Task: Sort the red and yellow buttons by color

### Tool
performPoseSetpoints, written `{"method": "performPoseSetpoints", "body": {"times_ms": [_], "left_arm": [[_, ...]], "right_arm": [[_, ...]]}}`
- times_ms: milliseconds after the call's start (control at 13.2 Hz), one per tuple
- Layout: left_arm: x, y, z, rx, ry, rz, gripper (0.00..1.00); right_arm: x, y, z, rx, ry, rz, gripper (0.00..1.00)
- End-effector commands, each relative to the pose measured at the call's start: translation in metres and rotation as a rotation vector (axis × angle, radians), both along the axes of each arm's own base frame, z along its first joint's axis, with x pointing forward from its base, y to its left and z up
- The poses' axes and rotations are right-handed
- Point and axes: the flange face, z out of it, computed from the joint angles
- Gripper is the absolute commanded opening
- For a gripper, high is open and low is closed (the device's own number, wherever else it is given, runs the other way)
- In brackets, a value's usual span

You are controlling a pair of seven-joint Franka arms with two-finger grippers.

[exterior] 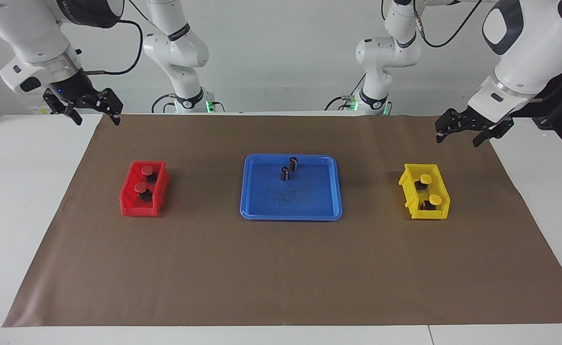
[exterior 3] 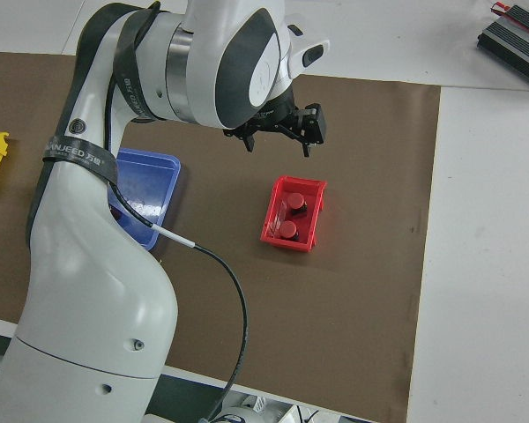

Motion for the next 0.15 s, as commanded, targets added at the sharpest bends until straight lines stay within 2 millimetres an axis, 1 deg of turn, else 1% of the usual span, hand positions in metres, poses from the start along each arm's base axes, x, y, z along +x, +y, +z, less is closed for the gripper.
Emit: {"method": "performPoseSetpoints", "body": {"times_ms": [0,75], "left_arm": [[-0.0066,-0.0039,0.0172,-0.015,0.002,0.015,1.0],[-0.0063,-0.004,0.0175,-0.015,-0.001,0.015,1.0]], "right_arm": [[-0.0001,0.0021,0.001,-0.001,0.001,-0.014,1.0],[0.0,0.0021,0.0017,-0.002,-0.001,-0.014,1.0]]}}
